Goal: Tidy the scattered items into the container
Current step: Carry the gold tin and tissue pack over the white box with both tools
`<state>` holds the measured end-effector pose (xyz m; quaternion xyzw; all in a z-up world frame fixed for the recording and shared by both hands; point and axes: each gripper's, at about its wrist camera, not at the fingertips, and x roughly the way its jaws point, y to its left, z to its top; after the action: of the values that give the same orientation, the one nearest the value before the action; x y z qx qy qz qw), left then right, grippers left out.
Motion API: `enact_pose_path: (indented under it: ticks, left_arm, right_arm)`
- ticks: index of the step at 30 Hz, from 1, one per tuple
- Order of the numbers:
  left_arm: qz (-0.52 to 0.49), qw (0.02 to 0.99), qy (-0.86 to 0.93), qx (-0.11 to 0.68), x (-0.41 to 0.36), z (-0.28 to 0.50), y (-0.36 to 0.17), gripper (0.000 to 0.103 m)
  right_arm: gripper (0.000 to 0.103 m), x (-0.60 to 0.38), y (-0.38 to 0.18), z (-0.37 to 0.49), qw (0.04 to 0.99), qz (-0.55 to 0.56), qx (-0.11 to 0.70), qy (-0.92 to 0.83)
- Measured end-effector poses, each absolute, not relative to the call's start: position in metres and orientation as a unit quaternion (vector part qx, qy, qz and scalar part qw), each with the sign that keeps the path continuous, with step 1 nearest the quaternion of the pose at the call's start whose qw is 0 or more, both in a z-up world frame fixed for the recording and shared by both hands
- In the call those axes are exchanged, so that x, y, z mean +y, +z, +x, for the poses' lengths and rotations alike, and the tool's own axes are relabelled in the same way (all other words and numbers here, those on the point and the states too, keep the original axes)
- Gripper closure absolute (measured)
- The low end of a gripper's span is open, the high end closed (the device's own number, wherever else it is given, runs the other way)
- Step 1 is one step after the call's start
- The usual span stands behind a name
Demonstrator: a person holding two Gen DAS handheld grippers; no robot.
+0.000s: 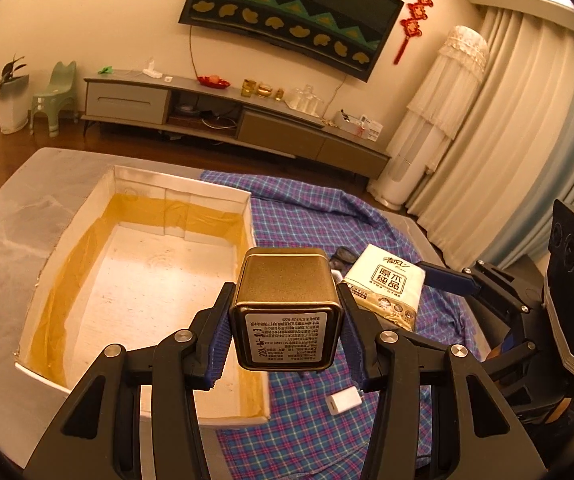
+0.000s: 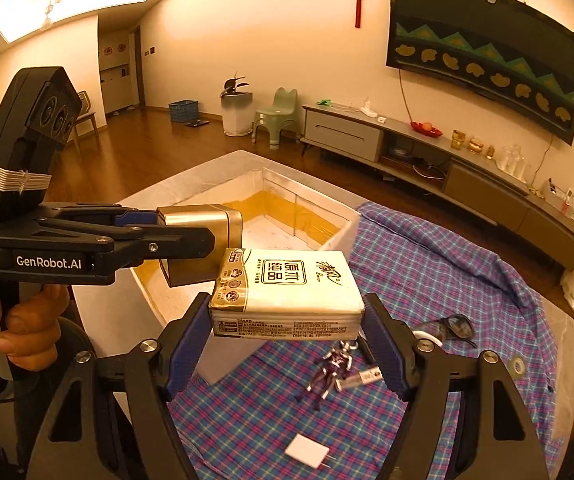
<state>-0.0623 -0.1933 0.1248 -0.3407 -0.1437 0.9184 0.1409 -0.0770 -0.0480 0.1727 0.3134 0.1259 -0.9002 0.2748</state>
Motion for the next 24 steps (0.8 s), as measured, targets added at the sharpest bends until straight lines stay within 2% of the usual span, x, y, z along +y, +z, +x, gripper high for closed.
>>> enact_pose_path:
  ticks: [13, 24]
  left_arm:
    - [-0.377, 0.094, 0.906, -0.167, -0.238, -0.105, 0.106, 0.052]
    - [-0.44, 0.042, 0.877, -0.188, -0.274, -0.152, 0.07, 0.052]
  right_arm:
    - [0.028, -0.092, 0.174, -0.116, 0.305, 0.322, 0.134, -0.886]
    - [0.028, -0.138, 0.14, -0.172, 0.322, 0.371, 0.183, -0.852]
